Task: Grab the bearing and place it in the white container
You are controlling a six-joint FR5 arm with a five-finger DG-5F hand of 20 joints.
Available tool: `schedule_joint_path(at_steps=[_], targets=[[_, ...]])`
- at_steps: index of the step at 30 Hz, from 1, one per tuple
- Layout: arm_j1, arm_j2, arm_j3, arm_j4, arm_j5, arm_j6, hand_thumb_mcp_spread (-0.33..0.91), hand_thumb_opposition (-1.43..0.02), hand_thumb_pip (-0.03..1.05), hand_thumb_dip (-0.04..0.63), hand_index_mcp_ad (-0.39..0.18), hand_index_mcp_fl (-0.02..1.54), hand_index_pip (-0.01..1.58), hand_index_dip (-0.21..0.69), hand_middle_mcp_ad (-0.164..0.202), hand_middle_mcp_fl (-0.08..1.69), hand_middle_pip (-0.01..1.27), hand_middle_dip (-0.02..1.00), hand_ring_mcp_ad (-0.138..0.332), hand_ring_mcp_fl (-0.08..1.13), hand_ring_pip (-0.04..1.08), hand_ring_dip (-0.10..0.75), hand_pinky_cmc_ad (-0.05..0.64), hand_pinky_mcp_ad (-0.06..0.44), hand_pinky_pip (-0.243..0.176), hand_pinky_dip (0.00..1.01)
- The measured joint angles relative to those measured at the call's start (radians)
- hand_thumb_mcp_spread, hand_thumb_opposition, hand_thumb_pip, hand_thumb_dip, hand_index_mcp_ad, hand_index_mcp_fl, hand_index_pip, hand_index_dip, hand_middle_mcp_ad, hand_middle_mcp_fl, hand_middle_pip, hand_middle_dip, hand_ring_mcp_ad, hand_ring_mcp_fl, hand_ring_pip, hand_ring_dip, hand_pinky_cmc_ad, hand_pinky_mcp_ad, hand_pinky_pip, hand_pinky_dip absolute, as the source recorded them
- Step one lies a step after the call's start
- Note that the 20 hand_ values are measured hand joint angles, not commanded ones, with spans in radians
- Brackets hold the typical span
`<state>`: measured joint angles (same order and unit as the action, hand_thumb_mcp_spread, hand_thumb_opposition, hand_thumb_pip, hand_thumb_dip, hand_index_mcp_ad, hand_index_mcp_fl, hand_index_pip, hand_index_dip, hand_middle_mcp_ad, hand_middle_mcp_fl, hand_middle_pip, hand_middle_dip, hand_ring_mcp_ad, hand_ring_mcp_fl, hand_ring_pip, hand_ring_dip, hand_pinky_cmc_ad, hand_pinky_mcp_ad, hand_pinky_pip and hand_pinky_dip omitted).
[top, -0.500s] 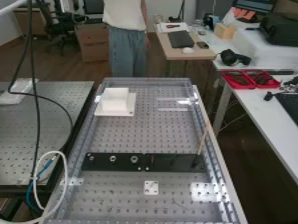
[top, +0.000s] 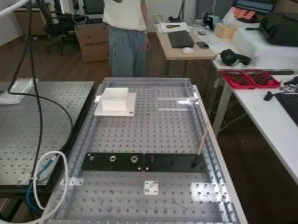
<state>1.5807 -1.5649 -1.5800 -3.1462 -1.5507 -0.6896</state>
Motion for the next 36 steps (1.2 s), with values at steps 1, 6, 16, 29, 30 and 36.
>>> schedule_joint_path(at_steps=[1,6,16,29,30,36], targets=[[0.000,0.000,0.000,0.000,0.001,0.000,0.26,-0.57,0.23,0.024,0.024,0.02,0.07,0.103,0.068,0.02,0.11,0.14,0.113,0.00,0.07,0.044,0.279,0.227,-0.059,0.15],[0.000,0.003,-0.012,0.010,0.007,0.000,0.28,-0.62,0.25,0.024,0.024,0.02,0.07,0.113,0.070,0.02,0.12,0.16,0.138,0.00,0.08,0.059,0.333,0.260,-0.058,0.18],[-0.005,0.019,-0.061,0.056,0.029,0.004,0.33,-0.66,0.31,0.021,0.024,0.02,0.09,0.127,0.072,0.09,0.13,0.17,0.140,0.00,0.08,0.059,0.367,0.279,-0.063,0.20],[-0.013,0.018,-0.128,0.109,0.047,0.030,0.43,-0.72,0.54,0.204,-0.021,0.17,0.16,0.187,0.072,0.38,0.13,0.40,0.140,0.00,0.10,0.099,0.365,0.279,-0.061,0.21],[-0.014,0.014,-0.132,0.112,0.048,0.036,0.43,-0.73,0.56,0.211,-0.024,0.19,0.19,0.187,0.072,0.39,0.13,0.43,0.140,0.00,0.10,0.103,0.361,0.279,-0.061,0.21],[-0.023,-0.020,-0.162,0.143,0.056,0.071,0.45,-0.75,0.56,0.269,-0.052,0.22,0.48,0.201,0.070,0.39,0.13,0.59,0.140,0.05,0.10,0.162,0.361,0.279,-0.059,0.20]])
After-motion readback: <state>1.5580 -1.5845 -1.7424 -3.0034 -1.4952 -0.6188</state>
